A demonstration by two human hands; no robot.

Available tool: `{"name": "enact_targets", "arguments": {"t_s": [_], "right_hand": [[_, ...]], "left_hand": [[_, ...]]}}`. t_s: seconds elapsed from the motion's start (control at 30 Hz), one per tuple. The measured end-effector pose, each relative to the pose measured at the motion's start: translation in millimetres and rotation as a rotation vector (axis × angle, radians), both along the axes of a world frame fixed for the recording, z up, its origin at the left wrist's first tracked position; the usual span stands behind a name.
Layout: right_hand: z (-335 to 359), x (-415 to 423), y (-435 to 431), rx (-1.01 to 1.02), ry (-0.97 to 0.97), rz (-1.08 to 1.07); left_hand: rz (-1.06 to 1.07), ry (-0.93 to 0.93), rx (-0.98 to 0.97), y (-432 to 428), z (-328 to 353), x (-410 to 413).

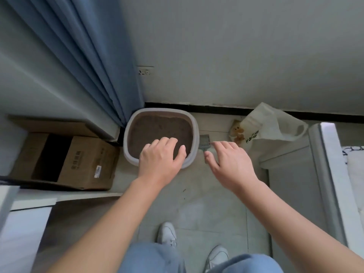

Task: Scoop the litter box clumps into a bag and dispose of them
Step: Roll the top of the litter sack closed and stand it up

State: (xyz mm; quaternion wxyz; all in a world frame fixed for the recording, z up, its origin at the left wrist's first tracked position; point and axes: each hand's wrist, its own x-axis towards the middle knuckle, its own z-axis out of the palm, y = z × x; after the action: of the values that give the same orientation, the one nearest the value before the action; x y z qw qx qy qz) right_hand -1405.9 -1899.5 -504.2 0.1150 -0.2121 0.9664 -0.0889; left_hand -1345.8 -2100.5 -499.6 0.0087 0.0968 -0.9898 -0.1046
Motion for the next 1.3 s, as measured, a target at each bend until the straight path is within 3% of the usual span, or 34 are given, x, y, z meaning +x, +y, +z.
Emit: {"name": "enact_targets", "arguments": {"t_s": [0.27, 0.53, 0.83, 1.3], "right_hand": [[-147, -58, 22, -0.068, 0.074, -0.142], [-231, -90, 45, -0.135, 0.130, -0.261], [-227, -100, 63, -0.178, 0.095, -0.400], [-237, -110, 95, -0.156, 0.130, -0.420]], "left_hand": [[-0.107, 0.082, 0.028, 20, -139, -79], [-0.194, 0.156, 0.015, 42, -221, -129], [-0.270, 0.117, 0.108, 79, -234, -149], [-0.326, 0.159, 0.140, 98, -234, -175]]}}
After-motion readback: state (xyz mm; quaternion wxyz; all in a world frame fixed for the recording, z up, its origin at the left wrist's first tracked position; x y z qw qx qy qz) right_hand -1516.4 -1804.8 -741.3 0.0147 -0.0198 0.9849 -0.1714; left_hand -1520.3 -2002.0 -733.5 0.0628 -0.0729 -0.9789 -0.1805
